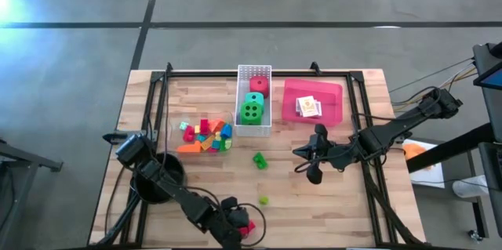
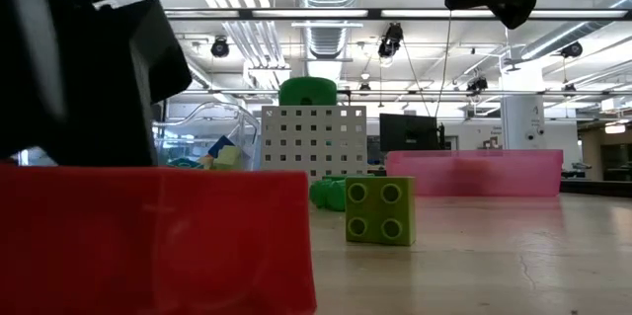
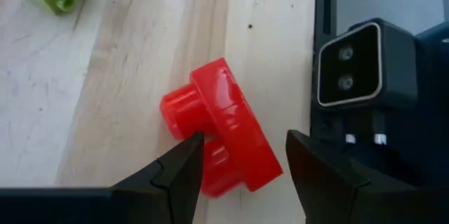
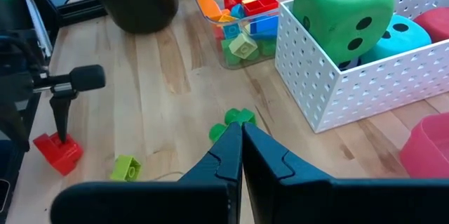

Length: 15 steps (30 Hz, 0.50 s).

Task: Pick & Place Toys
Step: Put the red game piece into the transparent bin

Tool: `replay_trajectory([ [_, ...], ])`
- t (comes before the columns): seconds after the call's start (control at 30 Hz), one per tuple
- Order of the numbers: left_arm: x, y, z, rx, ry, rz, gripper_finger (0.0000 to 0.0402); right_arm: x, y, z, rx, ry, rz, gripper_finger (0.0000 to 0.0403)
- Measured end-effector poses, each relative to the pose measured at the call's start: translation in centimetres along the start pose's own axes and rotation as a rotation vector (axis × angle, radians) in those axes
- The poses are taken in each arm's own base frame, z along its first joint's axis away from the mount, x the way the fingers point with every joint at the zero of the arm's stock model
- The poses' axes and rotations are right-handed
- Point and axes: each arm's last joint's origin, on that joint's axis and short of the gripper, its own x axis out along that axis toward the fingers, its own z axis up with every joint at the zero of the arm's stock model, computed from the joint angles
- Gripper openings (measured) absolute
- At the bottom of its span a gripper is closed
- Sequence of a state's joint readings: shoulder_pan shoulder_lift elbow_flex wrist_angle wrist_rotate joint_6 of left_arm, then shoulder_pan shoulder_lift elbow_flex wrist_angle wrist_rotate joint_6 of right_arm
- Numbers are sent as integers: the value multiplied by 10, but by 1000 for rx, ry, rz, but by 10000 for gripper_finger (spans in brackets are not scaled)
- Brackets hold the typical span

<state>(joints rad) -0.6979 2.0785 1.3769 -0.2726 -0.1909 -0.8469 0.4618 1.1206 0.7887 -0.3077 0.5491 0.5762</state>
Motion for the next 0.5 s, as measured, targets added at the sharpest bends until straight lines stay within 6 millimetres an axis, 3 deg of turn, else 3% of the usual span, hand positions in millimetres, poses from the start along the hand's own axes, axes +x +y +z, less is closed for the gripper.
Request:
replay_trajectory([
  [0.5,9,5,-6,-12,8,65,205,0,0,0,-1,1,-1,8],
])
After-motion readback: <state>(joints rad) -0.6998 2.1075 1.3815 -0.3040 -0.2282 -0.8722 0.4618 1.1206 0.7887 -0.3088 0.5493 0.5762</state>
